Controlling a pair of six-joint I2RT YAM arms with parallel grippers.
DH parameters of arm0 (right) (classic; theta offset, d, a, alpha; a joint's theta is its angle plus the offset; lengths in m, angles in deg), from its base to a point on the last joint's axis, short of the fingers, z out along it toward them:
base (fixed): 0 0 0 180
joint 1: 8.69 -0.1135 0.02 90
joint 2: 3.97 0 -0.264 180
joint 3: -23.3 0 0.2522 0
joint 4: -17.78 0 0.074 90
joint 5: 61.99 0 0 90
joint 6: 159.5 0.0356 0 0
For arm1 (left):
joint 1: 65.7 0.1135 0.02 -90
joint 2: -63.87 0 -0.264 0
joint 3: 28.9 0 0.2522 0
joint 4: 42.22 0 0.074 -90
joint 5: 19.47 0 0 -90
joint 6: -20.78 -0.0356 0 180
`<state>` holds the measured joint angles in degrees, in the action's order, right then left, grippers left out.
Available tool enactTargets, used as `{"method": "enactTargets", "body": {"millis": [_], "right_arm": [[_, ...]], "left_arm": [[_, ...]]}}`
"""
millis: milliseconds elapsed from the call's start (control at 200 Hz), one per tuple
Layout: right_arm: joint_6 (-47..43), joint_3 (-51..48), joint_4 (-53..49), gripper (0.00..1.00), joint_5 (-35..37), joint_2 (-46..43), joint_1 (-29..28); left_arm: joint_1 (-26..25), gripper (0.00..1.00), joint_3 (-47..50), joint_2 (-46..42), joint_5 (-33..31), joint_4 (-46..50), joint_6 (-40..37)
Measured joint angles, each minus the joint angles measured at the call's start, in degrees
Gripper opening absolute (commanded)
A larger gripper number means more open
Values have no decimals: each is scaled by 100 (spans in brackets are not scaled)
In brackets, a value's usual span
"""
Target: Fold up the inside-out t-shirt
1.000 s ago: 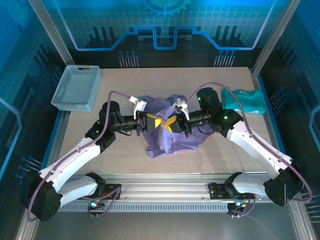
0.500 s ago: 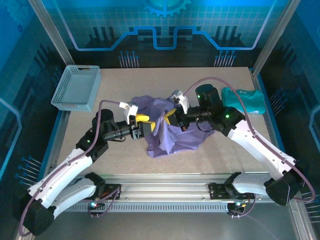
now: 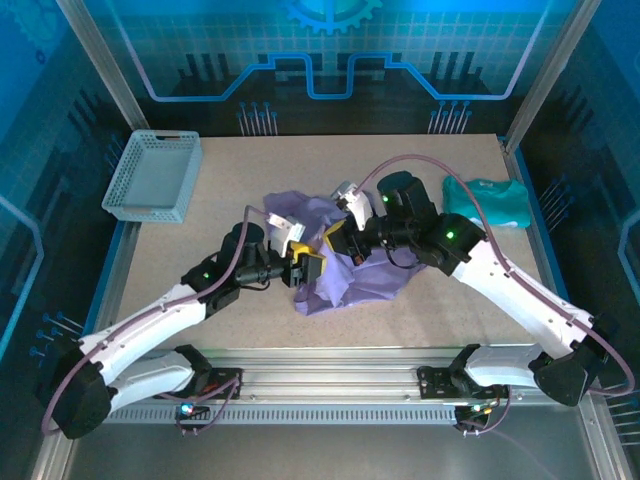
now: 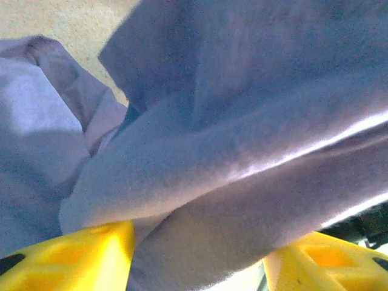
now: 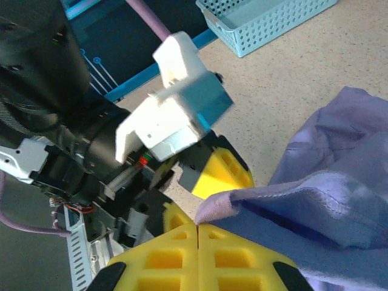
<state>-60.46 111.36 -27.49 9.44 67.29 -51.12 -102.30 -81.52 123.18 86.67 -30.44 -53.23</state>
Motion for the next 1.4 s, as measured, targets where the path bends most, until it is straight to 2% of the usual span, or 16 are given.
{"method": "enactTargets", "body": {"millis": [165, 310, 370, 410, 515, 560, 615, 655, 730, 870, 885, 945, 1015, 1120, 1281, 1401], "right_arm": [[46, -4, 31, 0, -63, 76, -2], [87, -4, 70, 0, -278, 260, 0], [111, -4, 70, 0, -343, 304, 0], [129, -4, 70, 0, -387, 317, -2], [195, -4, 129, 0, -472, 317, 0], [223, -11, 164, 12, -501, 317, 9], [310, -50, 203, 32, -514, 297, 55], [365, -116, 243, 41, -529, 256, 125], [579, -334, 291, 49, -479, 103, 446], [1032, -1049, 498, 58, -391, -153, 1445], [1043, -1115, 516, 61, -391, -149, 1519], [1202, -1311, 562, 71, -417, -33, 1663], [1300, -1379, 623, 73, -538, 227, 1652], [1421, -1381, 835, 69, -859, 625, 1609], [1609, -1390, 1172, 30, -1373, 990, 1572], [1668, -1401, 1259, 14, -1447, 1003, 1574]], "left_arm": [[0, 73, 127, -544, -92, 9, -63], [0, 71, 33, -452, -94, 9, -181], [0, 63, -59, -289, -92, 0, -251], [0, 54, -120, -186, -90, -2, -299], [0, 13, -238, 55, -87, -52, -389], [0, 5, -271, 131, -90, -83, -404], [0, 1, -284, 181, -83, -127, -439], [0, 0, -282, 184, -74, -127, -455], [0, 0, -210, 105, -35, -225, -483], [0, 0, 225, -352, 195, -566, -546], [0, 0, 271, -398, 223, -603, -549], [0, 0, 415, -540, 330, -730, -551], [0, 0, 507, -612, 415, -809, -560], [0, 0, 533, -623, 472, -848, -564], [0, 0, 533, -623, 468, -866, -566], [0, 0, 535, -623, 463, -866, -566]]}}
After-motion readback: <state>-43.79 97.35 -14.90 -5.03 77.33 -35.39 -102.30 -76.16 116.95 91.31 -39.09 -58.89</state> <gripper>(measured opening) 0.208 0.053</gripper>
